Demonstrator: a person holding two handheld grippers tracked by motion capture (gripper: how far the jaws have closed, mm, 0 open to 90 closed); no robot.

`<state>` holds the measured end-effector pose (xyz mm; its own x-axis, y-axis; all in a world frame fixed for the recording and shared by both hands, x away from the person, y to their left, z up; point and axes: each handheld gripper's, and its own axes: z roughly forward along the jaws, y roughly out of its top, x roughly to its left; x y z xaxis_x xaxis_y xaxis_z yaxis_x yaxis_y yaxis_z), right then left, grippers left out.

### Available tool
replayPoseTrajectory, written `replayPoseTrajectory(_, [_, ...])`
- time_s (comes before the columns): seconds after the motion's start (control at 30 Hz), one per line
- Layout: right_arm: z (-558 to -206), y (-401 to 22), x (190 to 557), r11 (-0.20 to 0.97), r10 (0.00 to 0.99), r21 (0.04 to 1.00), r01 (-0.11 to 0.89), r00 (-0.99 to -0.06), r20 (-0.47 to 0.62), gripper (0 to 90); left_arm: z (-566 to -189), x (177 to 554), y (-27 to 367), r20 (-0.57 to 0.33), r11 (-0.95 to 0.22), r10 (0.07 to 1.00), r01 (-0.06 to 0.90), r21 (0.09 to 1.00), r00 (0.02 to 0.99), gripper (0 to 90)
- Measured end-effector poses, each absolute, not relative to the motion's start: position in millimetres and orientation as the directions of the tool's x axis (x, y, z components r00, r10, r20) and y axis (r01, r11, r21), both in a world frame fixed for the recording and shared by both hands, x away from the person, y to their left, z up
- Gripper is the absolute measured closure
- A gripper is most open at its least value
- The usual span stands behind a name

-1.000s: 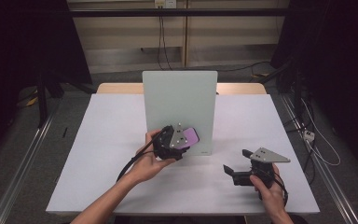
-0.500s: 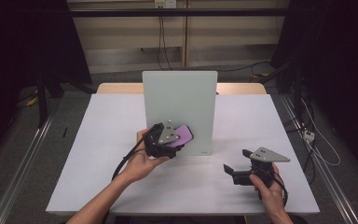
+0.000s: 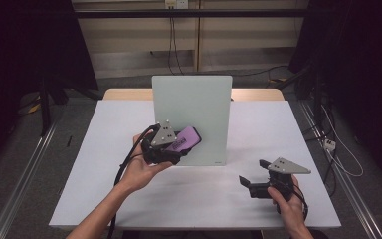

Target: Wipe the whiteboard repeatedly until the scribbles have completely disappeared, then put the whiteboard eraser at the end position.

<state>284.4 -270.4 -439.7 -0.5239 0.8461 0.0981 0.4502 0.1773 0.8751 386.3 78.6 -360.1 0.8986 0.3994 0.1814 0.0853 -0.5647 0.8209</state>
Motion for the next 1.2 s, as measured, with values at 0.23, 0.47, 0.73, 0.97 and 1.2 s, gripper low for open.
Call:
replayPoseTrajectory(0.23, [-440, -269, 286, 0.184, 0.844, 0.874, 0.449, -0.528, 0.093, 4.9, -367, 387, 88, 0.090, -0.563, 0.395, 0.164, 0.810, 0.914, 41.1])
replayPoseTrajectory(0.47, [-440, -270, 287, 0.177, 0.849, 0.874, 0.453, -0.519, 0.098, 4.9, -365, 388, 99, 0.036, -0.564, 0.372, 0.195, 0.802, 0.928, 41.1])
replayPoseTrajectory(0.73, [-441, -269, 286, 0.178, 0.848, 0.871, 0.458, -0.521, 0.101, 4.9, -363, 388, 98, -0.020, -0.578, 0.339, 0.225, 0.784, 0.941, 41.1])
replayPoseTrajectory(0.97, [-440, -271, 285, 0.177, 0.844, 0.875, 0.450, -0.527, 0.101, 4.9, -365, 388, 96, -0.038, -0.607, 0.347, 0.256, 0.752, 0.937, 41.1])
replayPoseTrajectory(1.2, [-440, -270, 287, 0.187, 0.839, 0.875, 0.448, -0.536, 0.095, 4.9, -367, 385, 93, -0.024, -0.646, 0.340, 0.252, 0.721, 0.940, 41.1])
